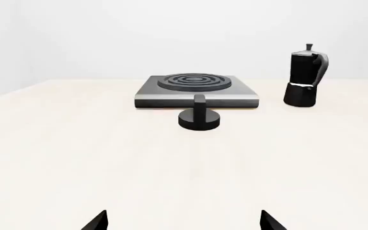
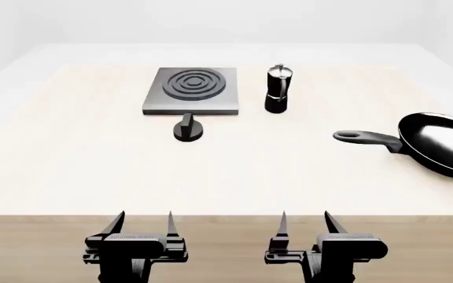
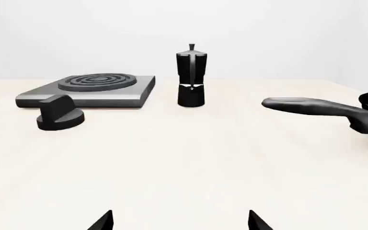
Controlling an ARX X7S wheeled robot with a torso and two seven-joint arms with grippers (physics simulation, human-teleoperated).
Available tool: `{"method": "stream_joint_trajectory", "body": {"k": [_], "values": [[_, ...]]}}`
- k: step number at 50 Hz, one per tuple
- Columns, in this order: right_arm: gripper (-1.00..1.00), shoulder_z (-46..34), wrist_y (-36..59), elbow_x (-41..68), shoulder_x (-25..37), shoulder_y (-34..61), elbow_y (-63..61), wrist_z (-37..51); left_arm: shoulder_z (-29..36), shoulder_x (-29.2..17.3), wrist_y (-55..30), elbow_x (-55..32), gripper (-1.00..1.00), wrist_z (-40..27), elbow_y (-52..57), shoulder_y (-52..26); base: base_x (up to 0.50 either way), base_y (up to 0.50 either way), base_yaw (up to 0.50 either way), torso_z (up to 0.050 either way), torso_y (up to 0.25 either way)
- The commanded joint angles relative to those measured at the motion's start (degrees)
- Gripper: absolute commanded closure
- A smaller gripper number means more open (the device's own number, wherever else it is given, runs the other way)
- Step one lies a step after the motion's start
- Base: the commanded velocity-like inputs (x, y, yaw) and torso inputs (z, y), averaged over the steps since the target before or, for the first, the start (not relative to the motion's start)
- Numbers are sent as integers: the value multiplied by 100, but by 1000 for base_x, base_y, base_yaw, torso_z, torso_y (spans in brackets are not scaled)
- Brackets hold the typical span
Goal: Put the frying pan on the stove.
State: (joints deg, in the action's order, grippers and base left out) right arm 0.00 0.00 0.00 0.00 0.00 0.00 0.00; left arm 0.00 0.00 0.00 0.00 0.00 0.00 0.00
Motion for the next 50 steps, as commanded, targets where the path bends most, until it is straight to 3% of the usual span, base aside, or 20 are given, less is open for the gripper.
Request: {"method": "stream_joint_trajectory", "body": {"k": [1, 18, 50], "values": [[-100, -118, 42, -52, 79, -42, -172, 254, 96, -88, -16, -81, -100, -128, 23, -11, 0, 0, 0, 0, 0], [-100, -282, 712, 674, 364, -622, -1944, 446, 453, -339, -248, -222, -100, -527, 1080, 393, 10, 0, 0, 0, 0], [-100, -491, 669, 1027, 651, -800, -2332, 617, 788, -596, -222, -309, -100, -831, 1315, 482, 294, 0, 0, 0, 0]]}}
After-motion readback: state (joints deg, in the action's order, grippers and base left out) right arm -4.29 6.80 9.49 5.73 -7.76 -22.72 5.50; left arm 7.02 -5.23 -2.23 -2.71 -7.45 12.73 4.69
